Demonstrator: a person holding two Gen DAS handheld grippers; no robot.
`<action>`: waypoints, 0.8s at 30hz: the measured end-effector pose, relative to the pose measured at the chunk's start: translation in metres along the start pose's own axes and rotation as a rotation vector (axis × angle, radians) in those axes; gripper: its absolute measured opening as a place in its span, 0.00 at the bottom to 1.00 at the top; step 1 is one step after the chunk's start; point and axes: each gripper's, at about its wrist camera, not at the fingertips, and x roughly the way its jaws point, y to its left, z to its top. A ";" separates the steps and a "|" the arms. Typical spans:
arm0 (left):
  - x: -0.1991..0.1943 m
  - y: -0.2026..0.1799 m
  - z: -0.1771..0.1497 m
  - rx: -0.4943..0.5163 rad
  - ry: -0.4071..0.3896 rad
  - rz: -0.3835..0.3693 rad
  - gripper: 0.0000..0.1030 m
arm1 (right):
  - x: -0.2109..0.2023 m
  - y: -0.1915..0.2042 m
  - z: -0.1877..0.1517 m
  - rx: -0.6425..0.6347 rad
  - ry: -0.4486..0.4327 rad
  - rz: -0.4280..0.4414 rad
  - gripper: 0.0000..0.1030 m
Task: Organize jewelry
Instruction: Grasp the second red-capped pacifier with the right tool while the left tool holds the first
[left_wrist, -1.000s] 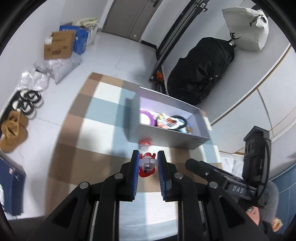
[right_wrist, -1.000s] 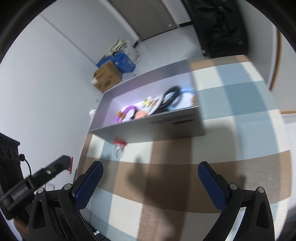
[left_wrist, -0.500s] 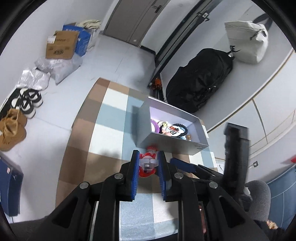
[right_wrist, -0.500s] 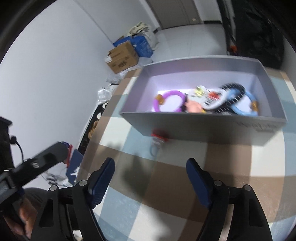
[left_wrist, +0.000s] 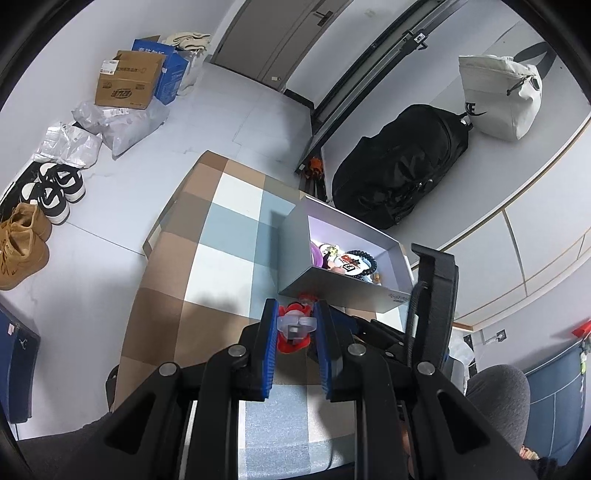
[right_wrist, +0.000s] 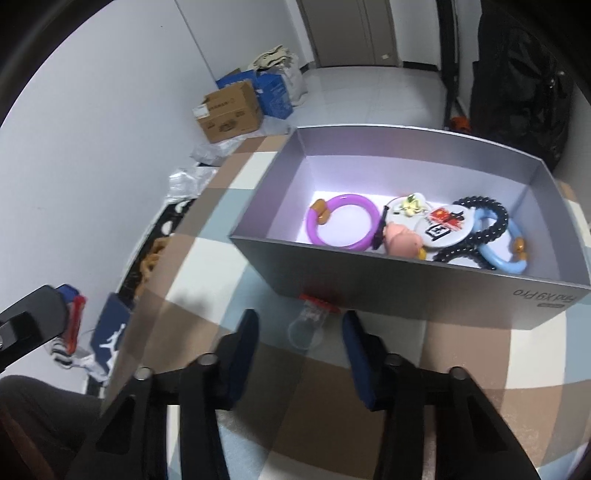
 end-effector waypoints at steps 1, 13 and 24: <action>-0.001 0.000 0.000 0.003 -0.001 0.001 0.14 | 0.000 0.001 0.000 0.004 -0.006 -0.011 0.31; -0.003 -0.001 0.000 0.004 -0.005 0.022 0.14 | -0.008 -0.001 -0.003 -0.019 -0.020 -0.004 0.17; 0.002 -0.015 -0.001 0.027 0.009 0.028 0.14 | -0.037 -0.013 -0.006 0.024 -0.010 0.042 0.02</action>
